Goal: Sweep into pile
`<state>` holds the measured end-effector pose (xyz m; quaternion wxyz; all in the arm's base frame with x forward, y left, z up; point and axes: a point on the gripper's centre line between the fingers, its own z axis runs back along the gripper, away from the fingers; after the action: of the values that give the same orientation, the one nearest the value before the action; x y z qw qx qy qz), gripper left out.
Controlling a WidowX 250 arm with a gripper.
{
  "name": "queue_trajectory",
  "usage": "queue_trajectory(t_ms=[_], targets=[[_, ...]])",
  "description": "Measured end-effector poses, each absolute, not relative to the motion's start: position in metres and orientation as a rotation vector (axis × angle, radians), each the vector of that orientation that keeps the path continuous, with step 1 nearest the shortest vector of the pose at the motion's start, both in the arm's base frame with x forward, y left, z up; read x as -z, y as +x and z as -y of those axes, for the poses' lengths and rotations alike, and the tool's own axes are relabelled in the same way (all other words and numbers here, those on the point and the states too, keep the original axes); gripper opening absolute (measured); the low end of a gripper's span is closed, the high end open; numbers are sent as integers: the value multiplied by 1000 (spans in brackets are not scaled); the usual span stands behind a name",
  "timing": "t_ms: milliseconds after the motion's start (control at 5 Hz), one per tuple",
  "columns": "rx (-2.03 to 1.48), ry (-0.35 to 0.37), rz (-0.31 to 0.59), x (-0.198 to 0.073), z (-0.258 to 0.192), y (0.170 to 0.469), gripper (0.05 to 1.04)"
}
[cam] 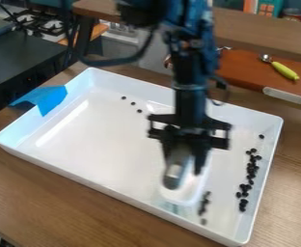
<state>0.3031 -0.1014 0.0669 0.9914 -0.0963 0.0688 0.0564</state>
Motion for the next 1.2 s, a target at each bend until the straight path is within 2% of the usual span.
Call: queue_trajectory(t_ms=[200, 400, 600, 800, 1000, 1200], targets=[[-137, -242, -131, -67, 139, 313, 484], [-146, -261, -100, -69, 155, 324, 484], [-148, -269, -108, -72, 153, 323, 484], [-169, -325, -124, -103, 119, 321, 484], [-233, -394, -96, -141, 71, 327, 484], [-239, -431, -82, -165, 33, 333, 484]])
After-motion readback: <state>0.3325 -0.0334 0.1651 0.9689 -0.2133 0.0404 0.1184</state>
